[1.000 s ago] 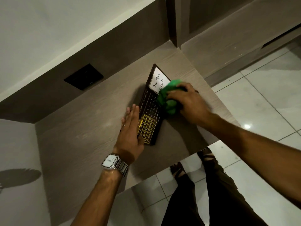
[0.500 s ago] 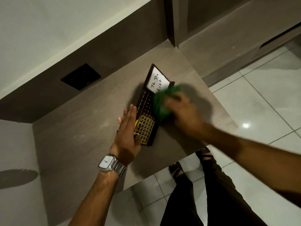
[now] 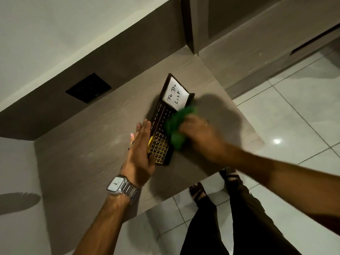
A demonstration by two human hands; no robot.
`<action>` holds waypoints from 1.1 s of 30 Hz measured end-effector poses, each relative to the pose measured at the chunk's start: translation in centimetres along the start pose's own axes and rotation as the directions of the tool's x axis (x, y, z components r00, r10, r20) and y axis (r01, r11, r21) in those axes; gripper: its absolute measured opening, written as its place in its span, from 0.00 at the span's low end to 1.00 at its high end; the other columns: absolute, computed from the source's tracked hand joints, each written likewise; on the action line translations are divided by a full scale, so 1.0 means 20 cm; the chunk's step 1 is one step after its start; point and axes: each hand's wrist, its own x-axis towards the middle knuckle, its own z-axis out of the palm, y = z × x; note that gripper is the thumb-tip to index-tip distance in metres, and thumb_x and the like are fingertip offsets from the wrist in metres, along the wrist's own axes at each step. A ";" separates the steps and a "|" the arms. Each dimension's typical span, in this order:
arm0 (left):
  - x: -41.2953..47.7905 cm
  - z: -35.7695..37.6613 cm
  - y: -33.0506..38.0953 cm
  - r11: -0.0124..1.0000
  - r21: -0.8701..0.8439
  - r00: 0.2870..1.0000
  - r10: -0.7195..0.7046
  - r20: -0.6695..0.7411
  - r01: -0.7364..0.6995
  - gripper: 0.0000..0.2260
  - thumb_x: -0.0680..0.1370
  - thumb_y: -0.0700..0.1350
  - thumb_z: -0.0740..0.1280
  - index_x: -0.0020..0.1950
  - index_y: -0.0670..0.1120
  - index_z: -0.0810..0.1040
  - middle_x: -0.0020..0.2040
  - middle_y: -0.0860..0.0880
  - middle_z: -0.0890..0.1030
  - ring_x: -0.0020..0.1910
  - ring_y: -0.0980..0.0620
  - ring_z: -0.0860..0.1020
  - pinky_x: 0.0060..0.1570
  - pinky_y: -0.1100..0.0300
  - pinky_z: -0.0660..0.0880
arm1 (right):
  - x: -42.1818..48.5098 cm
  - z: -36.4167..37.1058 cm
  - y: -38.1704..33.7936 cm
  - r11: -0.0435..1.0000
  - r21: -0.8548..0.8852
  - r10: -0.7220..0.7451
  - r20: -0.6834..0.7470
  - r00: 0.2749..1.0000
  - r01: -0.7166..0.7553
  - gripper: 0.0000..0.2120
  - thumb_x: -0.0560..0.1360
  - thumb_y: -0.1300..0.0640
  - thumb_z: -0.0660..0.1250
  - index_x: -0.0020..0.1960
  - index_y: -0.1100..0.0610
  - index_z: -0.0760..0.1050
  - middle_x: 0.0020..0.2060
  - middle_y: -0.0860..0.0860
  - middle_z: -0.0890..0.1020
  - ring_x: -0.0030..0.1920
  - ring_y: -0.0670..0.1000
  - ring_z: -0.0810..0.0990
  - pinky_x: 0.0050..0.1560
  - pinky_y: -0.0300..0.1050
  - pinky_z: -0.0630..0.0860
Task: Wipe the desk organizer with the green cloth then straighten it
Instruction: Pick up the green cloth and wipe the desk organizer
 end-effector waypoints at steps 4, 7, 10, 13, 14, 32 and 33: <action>0.00 0.00 0.01 1.000 0.003 1.000 0.019 -0.007 -0.019 0.44 0.70 0.28 0.66 0.78 0.45 0.46 0.79 0.47 0.51 0.78 0.49 0.45 0.74 0.45 0.42 | -0.07 0.03 0.01 0.982 0.017 -0.187 0.011 0.982 0.187 0.11 0.74 0.59 0.69 0.55 0.52 0.83 0.53 0.51 0.85 0.58 0.55 0.81 0.59 0.60 0.77; 0.00 0.00 0.01 1.000 0.008 1.000 -0.008 0.002 0.008 0.45 0.70 0.28 0.66 0.78 0.50 0.44 0.79 0.50 0.49 0.78 0.52 0.44 0.73 0.48 0.41 | 0.10 -0.04 0.20 0.980 0.031 0.198 -0.120 0.973 -0.195 0.17 0.72 0.63 0.67 0.59 0.53 0.81 0.55 0.50 0.84 0.59 0.56 0.79 0.57 0.59 0.77; 0.00 0.00 0.00 1.000 0.001 1.000 -0.016 0.016 0.016 0.46 0.70 0.29 0.66 0.77 0.53 0.42 0.79 0.50 0.49 0.78 0.52 0.44 0.73 0.47 0.42 | 0.05 0.02 0.10 0.966 -0.002 0.256 -0.082 0.963 -0.257 0.16 0.74 0.64 0.68 0.61 0.54 0.79 0.58 0.56 0.82 0.59 0.59 0.78 0.55 0.61 0.78; 0.01 0.00 0.00 1.000 0.011 1.000 -0.001 0.002 0.001 0.46 0.70 0.29 0.66 0.78 0.51 0.42 0.79 0.50 0.49 0.78 0.51 0.44 0.73 0.47 0.42 | -0.14 0.13 -0.12 1.000 0.019 0.012 0.073 0.997 -0.013 0.20 0.69 0.62 0.74 0.61 0.53 0.79 0.58 0.53 0.82 0.59 0.57 0.75 0.50 0.59 0.80; 0.01 0.01 0.00 1.000 0.019 1.000 -0.001 -0.005 0.001 0.46 0.70 0.29 0.66 0.78 0.50 0.43 0.79 0.49 0.49 0.78 0.50 0.45 0.73 0.48 0.41 | -0.18 0.15 -0.14 0.994 0.028 -0.108 0.132 0.985 0.105 0.22 0.66 0.62 0.76 0.60 0.55 0.80 0.58 0.54 0.82 0.60 0.58 0.74 0.50 0.58 0.79; 0.01 0.02 -0.06 1.000 0.024 0.999 -0.010 0.033 0.009 0.50 0.69 0.32 0.68 0.78 0.57 0.39 0.78 0.59 0.43 0.74 0.64 0.36 0.71 0.50 0.37 | -0.07 -0.13 -0.21 0.733 0.557 0.026 0.552 0.834 -0.392 0.20 0.74 0.66 0.67 0.64 0.51 0.76 0.60 0.49 0.80 0.62 0.48 0.75 0.63 0.53 0.74; 0.01 0.02 -0.05 1.000 0.019 0.999 -0.007 0.037 0.006 0.51 0.69 0.33 0.69 0.77 0.58 0.38 0.76 0.64 0.39 0.73 0.67 0.35 0.70 0.47 0.37 | -0.04 -0.17 -0.17 0.551 0.666 0.091 0.551 0.829 -0.503 0.19 0.75 0.68 0.66 0.63 0.53 0.76 0.58 0.51 0.81 0.58 0.47 0.80 0.57 0.48 0.79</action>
